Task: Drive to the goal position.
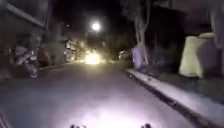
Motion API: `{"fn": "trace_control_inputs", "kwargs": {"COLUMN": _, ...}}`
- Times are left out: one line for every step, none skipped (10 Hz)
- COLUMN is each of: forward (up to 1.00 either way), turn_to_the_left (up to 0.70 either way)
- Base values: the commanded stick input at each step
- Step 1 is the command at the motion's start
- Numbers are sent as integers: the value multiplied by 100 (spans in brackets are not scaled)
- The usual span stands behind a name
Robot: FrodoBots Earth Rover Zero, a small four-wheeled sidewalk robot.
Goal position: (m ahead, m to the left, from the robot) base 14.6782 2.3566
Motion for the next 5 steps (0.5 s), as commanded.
{"fn": "trace_control_inputs", "kwargs": {"forward": 70, "turn_to_the_left": 0}}
{"fn": "trace_control_inputs", "kwargs": {"forward": 70, "turn_to_the_left": 0}}
{"fn": "trace_control_inputs", "kwargs": {"forward": 70, "turn_to_the_left": 0}}
{"fn": "trace_control_inputs", "kwargs": {"forward": 70, "turn_to_the_left": 0}}
{"fn": "trace_control_inputs", "kwargs": {"forward": 70, "turn_to_the_left": 0}}
